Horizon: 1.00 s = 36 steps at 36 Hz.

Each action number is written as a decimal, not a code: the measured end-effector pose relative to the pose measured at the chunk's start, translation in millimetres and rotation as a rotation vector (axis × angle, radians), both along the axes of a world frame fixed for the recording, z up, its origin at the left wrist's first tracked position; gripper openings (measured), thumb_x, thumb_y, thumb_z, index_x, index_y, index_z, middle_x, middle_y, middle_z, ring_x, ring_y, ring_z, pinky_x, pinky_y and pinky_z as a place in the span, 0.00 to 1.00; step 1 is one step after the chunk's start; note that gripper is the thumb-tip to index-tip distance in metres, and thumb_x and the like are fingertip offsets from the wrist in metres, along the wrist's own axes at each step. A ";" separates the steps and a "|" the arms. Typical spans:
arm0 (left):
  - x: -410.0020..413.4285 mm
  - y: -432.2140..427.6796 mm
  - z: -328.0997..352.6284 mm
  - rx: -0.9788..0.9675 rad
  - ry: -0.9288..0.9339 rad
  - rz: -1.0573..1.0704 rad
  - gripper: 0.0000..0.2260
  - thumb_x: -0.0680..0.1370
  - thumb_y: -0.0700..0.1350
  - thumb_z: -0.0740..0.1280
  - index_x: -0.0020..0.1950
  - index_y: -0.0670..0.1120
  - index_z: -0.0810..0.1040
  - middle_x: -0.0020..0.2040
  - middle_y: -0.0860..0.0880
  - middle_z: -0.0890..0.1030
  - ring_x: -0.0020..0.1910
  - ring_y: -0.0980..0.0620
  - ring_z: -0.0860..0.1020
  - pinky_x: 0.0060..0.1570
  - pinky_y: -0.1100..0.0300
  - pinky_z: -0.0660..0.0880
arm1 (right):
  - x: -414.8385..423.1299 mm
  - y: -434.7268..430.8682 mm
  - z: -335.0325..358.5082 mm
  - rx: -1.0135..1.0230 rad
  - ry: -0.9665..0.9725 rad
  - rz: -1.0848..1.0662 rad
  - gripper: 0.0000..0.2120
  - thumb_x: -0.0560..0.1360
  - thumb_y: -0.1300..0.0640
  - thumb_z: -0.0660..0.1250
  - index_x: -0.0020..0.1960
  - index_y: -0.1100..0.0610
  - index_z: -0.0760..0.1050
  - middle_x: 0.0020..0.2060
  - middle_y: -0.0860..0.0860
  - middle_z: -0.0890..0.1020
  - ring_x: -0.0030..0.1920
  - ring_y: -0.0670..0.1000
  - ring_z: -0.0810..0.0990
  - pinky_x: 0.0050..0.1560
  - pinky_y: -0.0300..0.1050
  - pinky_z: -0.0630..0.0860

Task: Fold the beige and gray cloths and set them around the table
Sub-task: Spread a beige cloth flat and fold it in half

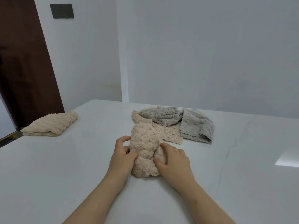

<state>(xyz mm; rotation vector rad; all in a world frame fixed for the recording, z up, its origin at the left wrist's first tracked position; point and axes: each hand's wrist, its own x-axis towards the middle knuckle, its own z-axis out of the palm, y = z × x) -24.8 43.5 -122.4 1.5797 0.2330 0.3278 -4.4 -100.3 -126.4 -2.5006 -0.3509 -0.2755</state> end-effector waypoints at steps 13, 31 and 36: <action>-4.9 2.5 -7.0 0.548 0.023 -0.085 0.27 0.74 0.49 0.68 0.70 0.56 0.59 0.63 0.51 0.74 0.61 0.51 0.74 0.61 0.56 0.69 | -8.1 -4.0 0.7 -0.012 -0.008 -0.049 0.23 0.72 0.54 0.61 0.66 0.49 0.65 0.57 0.49 0.75 0.58 0.53 0.68 0.57 0.45 0.65; -9.4 7.5 12.4 0.002 -0.142 -0.051 0.33 0.74 0.36 0.68 0.69 0.61 0.57 0.49 0.55 0.77 0.49 0.56 0.79 0.47 0.61 0.74 | -22.8 -16.1 12.0 0.100 -0.337 -0.299 0.08 0.67 0.53 0.56 0.43 0.52 0.72 0.30 0.43 0.69 0.41 0.51 0.66 0.42 0.41 0.51; -7.1 6.6 5.5 0.182 -0.068 -0.041 0.28 0.75 0.37 0.66 0.65 0.62 0.61 0.48 0.52 0.78 0.45 0.55 0.78 0.47 0.61 0.72 | -25.1 -29.9 10.8 -0.016 -0.190 -0.344 0.06 0.74 0.51 0.58 0.49 0.49 0.70 0.40 0.45 0.75 0.49 0.50 0.68 0.52 0.43 0.55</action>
